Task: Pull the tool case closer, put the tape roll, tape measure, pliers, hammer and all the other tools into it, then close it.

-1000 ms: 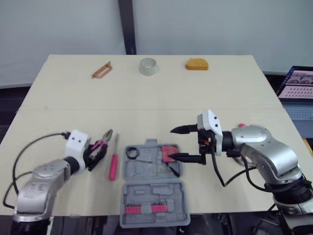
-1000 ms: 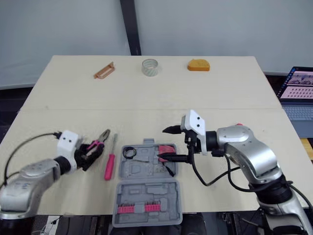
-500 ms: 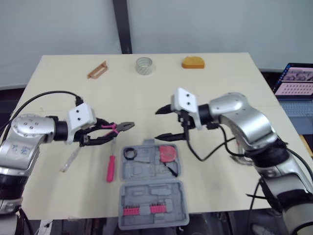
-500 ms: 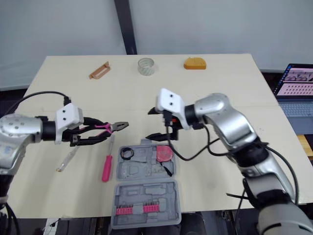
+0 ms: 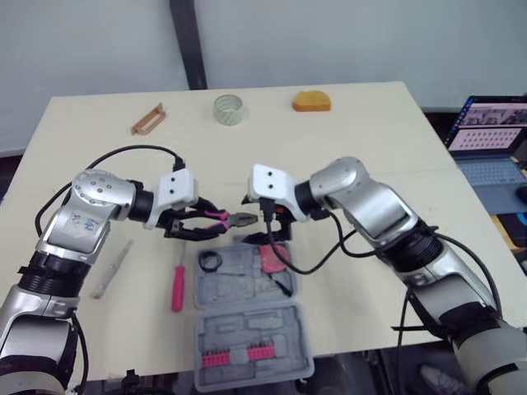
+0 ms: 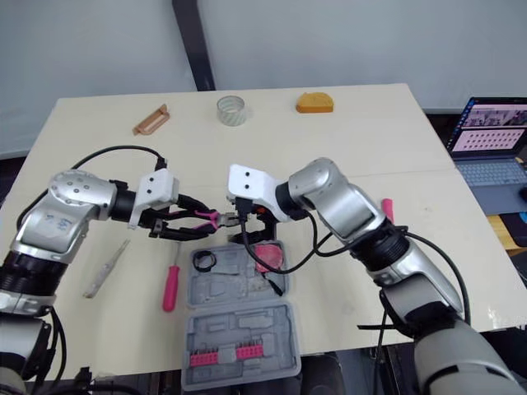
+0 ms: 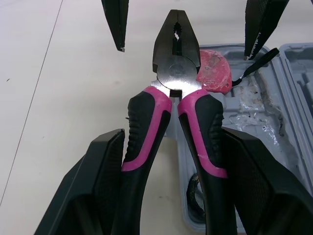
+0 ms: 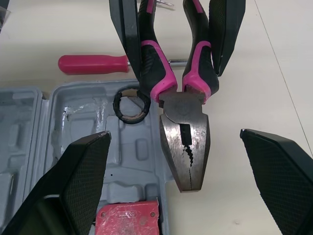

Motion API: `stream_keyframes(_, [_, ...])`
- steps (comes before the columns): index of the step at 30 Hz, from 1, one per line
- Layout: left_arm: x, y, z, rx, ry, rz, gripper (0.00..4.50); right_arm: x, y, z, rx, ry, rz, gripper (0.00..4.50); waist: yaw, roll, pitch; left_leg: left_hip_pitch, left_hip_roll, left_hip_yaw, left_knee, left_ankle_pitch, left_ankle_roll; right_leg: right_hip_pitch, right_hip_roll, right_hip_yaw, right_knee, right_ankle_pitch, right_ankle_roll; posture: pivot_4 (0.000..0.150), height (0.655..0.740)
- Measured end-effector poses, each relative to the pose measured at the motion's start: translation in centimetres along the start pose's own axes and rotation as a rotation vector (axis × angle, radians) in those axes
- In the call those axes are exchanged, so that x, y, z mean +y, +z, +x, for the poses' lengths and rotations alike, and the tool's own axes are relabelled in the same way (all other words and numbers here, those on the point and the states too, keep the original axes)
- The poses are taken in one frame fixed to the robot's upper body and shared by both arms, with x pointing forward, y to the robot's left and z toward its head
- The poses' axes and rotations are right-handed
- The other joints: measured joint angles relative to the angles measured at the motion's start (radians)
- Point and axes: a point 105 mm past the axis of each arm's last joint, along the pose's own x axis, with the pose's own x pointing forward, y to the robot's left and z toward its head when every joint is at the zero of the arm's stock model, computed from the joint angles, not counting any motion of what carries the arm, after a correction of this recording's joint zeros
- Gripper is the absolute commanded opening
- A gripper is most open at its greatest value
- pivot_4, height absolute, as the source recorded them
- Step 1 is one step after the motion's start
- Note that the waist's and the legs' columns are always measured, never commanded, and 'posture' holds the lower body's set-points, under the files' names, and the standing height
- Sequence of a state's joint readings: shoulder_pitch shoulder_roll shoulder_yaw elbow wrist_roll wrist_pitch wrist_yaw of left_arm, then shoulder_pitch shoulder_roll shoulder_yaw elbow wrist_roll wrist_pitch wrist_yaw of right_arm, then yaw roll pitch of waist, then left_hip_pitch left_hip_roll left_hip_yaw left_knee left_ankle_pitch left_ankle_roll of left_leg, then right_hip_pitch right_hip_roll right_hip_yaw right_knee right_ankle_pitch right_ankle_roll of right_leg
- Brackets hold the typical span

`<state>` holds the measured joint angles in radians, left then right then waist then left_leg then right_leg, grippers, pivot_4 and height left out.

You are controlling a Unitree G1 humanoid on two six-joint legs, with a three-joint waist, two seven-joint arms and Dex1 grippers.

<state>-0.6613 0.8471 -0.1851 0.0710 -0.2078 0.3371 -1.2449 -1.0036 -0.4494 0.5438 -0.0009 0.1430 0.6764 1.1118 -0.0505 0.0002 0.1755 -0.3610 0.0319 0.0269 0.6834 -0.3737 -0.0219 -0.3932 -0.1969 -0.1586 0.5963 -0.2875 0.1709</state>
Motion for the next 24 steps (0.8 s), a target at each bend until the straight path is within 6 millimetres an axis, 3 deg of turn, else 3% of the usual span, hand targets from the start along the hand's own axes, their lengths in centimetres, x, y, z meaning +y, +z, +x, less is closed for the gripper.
stream_keyframes(8, [-0.1,0.0,0.3,0.001,0.003,-0.003,2.55,-0.2,-0.3,0.5,0.012,-0.003,0.009,4.50,-0.003,0.000,0.000,0.000,0.000,0.000,0.000,0.000,0.000,0.000,0.000,0.000,0.000,0.000,0.000,0.150,0.7400])
stream_keyframes(11, [-0.1,0.2,0.4,-0.003,0.001,0.001,2.55,-0.2,-0.2,0.8,0.010,-0.003,0.001,3.69,-0.003,0.000,0.000,0.000,0.000,0.000,0.000,0.000,0.000,0.000,0.000,0.000,0.000,0.000,0.000,0.150,0.7400])
stream_keyframes(13, [-0.2,0.1,0.4,-0.001,0.001,-0.007,2.55,-0.3,-0.2,1.0,0.009,-0.003,0.002,2.75,-0.003,0.000,0.000,0.000,0.000,0.000,0.000,0.000,0.000,0.000,0.000,0.000,0.000,0.000,0.000,0.150,0.7400])
stream_keyframes(24, [-0.2,0.2,0.6,-0.007,0.000,-0.009,2.55,-0.3,-0.2,1.5,0.002,0.003,0.001,2.75,-0.004,0.000,0.000,0.000,0.000,0.000,0.000,0.000,0.000,0.000,0.000,0.000,0.001,0.000,0.000,0.150,0.7400])
